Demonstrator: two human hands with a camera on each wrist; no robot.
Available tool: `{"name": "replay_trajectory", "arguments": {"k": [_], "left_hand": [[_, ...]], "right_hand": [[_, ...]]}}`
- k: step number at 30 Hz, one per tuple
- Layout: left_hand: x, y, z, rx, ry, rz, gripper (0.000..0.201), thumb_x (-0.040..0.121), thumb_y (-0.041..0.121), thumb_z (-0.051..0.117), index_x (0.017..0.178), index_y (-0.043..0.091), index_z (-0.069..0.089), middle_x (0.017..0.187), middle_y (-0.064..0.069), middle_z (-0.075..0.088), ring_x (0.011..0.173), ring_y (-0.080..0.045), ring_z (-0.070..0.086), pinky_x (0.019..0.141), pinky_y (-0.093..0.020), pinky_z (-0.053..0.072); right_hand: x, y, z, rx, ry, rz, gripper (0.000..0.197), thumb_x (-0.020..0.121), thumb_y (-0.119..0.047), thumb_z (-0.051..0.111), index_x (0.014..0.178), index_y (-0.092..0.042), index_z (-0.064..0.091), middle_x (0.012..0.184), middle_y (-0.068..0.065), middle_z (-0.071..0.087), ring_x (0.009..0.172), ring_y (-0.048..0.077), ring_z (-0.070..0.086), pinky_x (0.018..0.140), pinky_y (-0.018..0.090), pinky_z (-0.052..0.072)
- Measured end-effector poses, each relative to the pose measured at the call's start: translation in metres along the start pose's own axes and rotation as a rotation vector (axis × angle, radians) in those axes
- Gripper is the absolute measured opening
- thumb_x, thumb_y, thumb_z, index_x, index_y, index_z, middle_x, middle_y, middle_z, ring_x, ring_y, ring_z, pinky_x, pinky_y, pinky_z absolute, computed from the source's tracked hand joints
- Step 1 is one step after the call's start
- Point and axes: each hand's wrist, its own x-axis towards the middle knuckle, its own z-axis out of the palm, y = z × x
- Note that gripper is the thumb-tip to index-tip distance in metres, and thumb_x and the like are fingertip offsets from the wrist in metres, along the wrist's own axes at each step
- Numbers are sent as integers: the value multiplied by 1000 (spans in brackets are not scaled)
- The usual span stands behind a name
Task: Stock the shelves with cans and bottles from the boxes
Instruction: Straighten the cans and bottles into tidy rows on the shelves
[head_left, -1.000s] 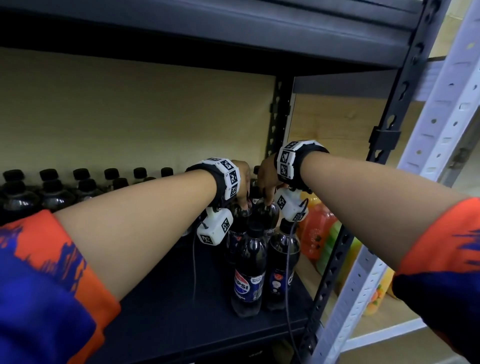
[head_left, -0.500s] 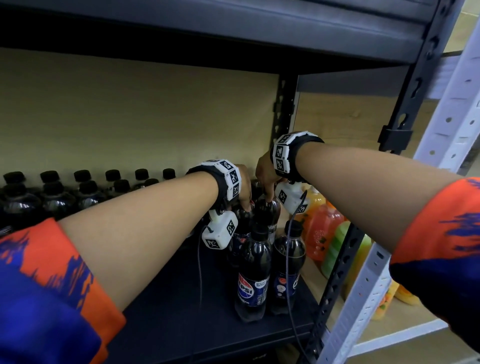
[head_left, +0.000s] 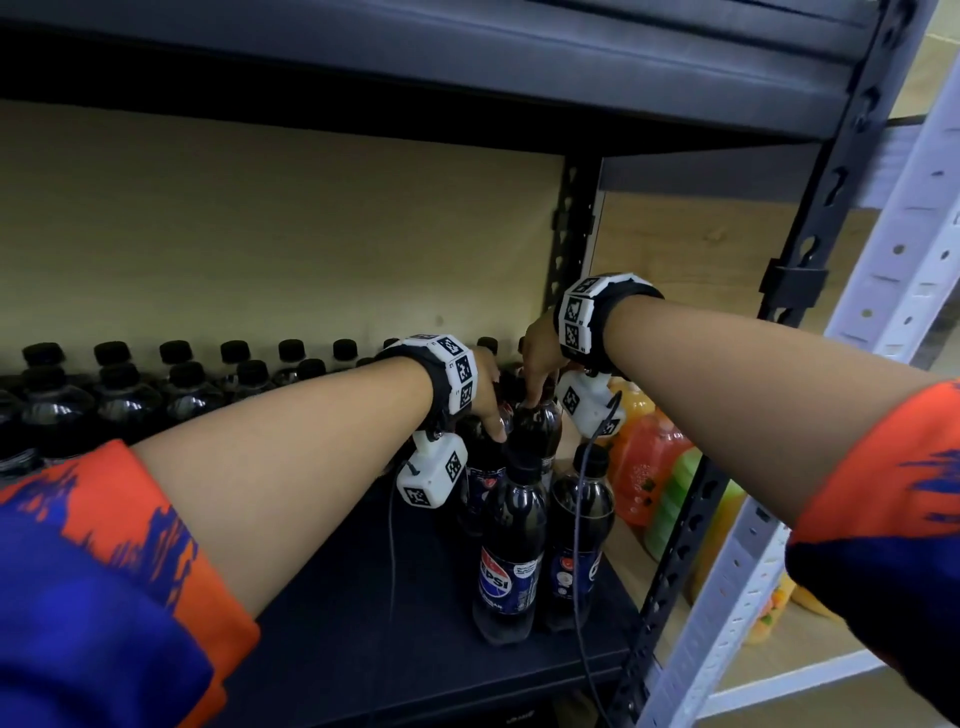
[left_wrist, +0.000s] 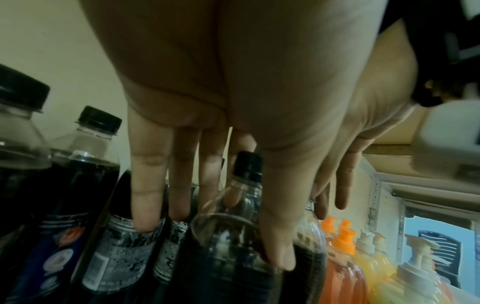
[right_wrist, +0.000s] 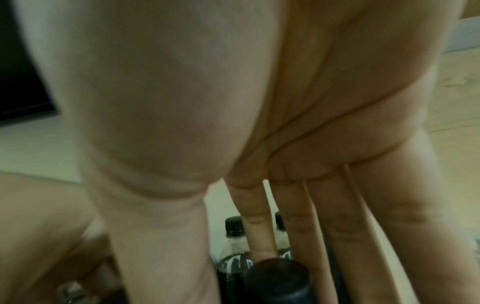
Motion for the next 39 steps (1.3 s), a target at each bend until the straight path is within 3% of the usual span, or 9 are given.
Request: {"name": "replay_trajectory", "arguments": {"k": [3, 9, 13, 17, 23, 27, 33, 36, 39], "left_hand": [[-6, -4, 0, -24, 39, -2, 89, 73, 51, 85, 143, 8, 50, 137, -6, 60, 115, -24, 63, 98, -38, 53], [-12, 0, 8, -11, 65, -42, 87, 58, 56, 91, 127, 12, 62, 113, -3, 71, 98, -25, 70, 89, -41, 59], [-12, 1, 13, -33, 85, -24, 88, 61, 48, 93, 134, 15, 58, 120, -3, 70, 101, -24, 69, 92, -41, 57], [-10, -5, 11, -62, 71, -28, 95, 65, 46, 92, 143, 12, 52, 132, -5, 65, 113, -26, 65, 98, -41, 54], [-2, -11, 14, -72, 70, -14, 80, 72, 43, 88, 139, 12, 56, 127, -7, 66, 112, -26, 65, 98, -40, 53], [-1, -12, 13, -56, 78, 0, 82, 74, 46, 86, 141, 11, 54, 129, -7, 64, 114, -26, 64, 99, -40, 52], [-18, -28, -5, -75, 85, 7, 73, 70, 39, 91, 132, 15, 61, 124, 1, 67, 96, -17, 64, 87, -29, 54], [-35, -51, -21, -29, 167, -33, 63, 68, 34, 92, 122, 18, 65, 114, 1, 69, 97, -21, 66, 86, -33, 56], [-48, -79, -30, -44, 237, -88, 53, 68, 31, 92, 113, 19, 67, 103, 4, 68, 95, -20, 65, 83, -32, 55]], "right_hand": [[-7, -2, -1, 59, 3, 18, 36, 81, -52, 78, 77, -23, 59, 83, -3, 61, 72, 13, 58, 63, 27, 46], [-19, -12, -8, -79, -5, 32, 47, 76, -62, 76, 98, -19, 73, 91, 0, 69, 89, 19, 67, 92, 36, 56], [-21, -18, -6, -238, -17, 17, 40, 79, -63, 68, 81, -24, 69, 87, 0, 68, 85, 21, 63, 95, 42, 56], [-10, -9, -6, -314, -21, -53, 45, 97, -52, 56, 137, -31, 60, 96, -9, 62, 93, 15, 58, 86, 29, 52], [-8, -4, -2, -153, 33, 23, 58, 80, -64, 67, 115, -18, 75, 77, 0, 66, 62, 16, 53, 68, 28, 49], [4, 2, -3, -67, 39, 49, 86, 39, -80, 64, 105, -27, 79, 81, -1, 76, 64, 18, 64, 85, 38, 60], [-29, -18, -28, 94, 106, 86, 31, 89, -42, 72, 71, -19, 61, 75, 0, 63, 71, 19, 60, 80, 33, 57], [-41, -33, -42, 216, 166, 56, 24, 85, -36, 76, 82, -14, 68, 84, 1, 72, 68, 18, 65, 60, 26, 52], [-45, -53, -54, 326, 229, 31, 34, 73, -41, 81, 88, -11, 75, 87, 4, 78, 78, 25, 75, 72, 38, 63]]}}
